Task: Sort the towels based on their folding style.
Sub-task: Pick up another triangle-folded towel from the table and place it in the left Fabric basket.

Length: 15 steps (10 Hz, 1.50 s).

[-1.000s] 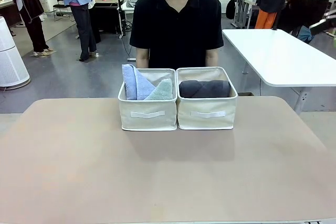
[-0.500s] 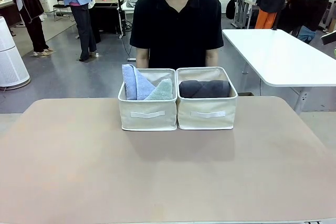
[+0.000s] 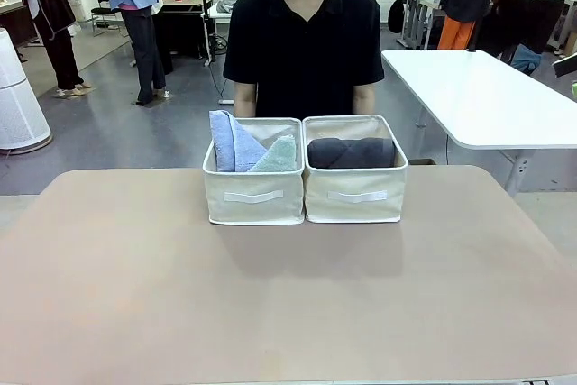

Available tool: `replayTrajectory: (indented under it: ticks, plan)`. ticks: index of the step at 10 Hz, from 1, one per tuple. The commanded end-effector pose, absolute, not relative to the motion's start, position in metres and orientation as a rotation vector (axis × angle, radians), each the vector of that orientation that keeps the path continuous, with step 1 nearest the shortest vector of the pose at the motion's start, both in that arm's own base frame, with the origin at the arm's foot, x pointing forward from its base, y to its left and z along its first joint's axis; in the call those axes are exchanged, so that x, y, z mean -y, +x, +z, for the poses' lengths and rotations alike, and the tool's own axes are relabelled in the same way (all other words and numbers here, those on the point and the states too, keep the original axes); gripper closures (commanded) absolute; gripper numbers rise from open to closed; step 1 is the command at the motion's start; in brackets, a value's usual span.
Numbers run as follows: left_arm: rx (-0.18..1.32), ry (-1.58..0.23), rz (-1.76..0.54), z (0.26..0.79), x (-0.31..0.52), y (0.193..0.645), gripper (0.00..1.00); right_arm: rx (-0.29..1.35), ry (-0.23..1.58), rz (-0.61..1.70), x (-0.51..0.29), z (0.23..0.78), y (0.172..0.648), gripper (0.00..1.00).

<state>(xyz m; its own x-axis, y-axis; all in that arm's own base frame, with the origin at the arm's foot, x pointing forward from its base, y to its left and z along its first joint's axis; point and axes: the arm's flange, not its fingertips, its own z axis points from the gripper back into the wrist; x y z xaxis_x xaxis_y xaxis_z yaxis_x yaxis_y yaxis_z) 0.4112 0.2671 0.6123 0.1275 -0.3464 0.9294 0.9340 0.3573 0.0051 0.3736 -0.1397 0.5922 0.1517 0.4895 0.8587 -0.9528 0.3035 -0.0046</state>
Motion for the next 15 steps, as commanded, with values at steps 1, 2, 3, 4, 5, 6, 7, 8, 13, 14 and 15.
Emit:
replayTrajectory:
  ticks: [1, 2, 3, 4, 5, 6, 7, 8, 13, 14, 15]
  plan:
    - [1.052, -0.717, -1.044, 0.6139, -0.2647, 0.4086, 0.00, 0.892, 0.659, 1.163, 0.1415, 0.5925, 0.3749, 0.00]
    - [1.052, -0.717, -1.044, 0.6139, -0.2647, 0.4086, 0.00, 0.892, 0.659, 1.163, 0.1415, 0.5925, 0.3749, 0.00]
    - [1.052, -0.717, -1.044, 0.6139, -0.2647, 0.4086, 0.00, 0.892, 0.659, 1.163, 0.1415, 0.5925, 0.3749, 0.00]
    - [1.052, -0.717, -1.044, 0.6139, -0.2647, 0.4086, 0.00, 0.892, 0.659, 1.163, 0.1415, 0.5925, 0.3749, 0.00]
    - [1.052, -0.717, -1.044, 0.6139, -0.2647, 0.4086, 0.00, 0.892, 0.659, 1.163, 0.1415, 0.5925, 0.3749, 0.00]
    - [1.052, -0.717, -1.044, 0.6139, -0.2647, 0.4086, 0.00, 0.892, 0.659, 1.163, 0.1415, 0.5925, 0.3749, 0.00]
    - [1.052, -0.717, -1.044, 0.6139, -0.2647, 0.4086, 0.00, 0.892, 0.659, 1.163, 0.1415, 0.5925, 0.3749, 0.00]
    - [1.052, -0.717, -1.044, 0.6139, -0.2647, 0.4086, 0.00, 0.892, 0.659, 1.163, 0.1415, 0.5925, 0.3749, 0.00]
    - [1.052, -0.717, -1.044, 0.6139, -0.2647, 0.4086, 0.00, 0.892, 0.659, 1.163, 0.1415, 0.5925, 0.3749, 0.00]
    - [1.052, -0.717, -1.044, 0.6139, -0.2647, 0.4086, 0.00, 0.892, 0.659, 1.163, 0.1415, 0.5925, 0.3749, 0.00]
    - [1.052, -0.717, -1.044, 0.6139, -0.2647, 0.4086, 0.00, 0.892, 0.659, 1.163, 0.1415, 0.5925, 0.3749, 0.00]
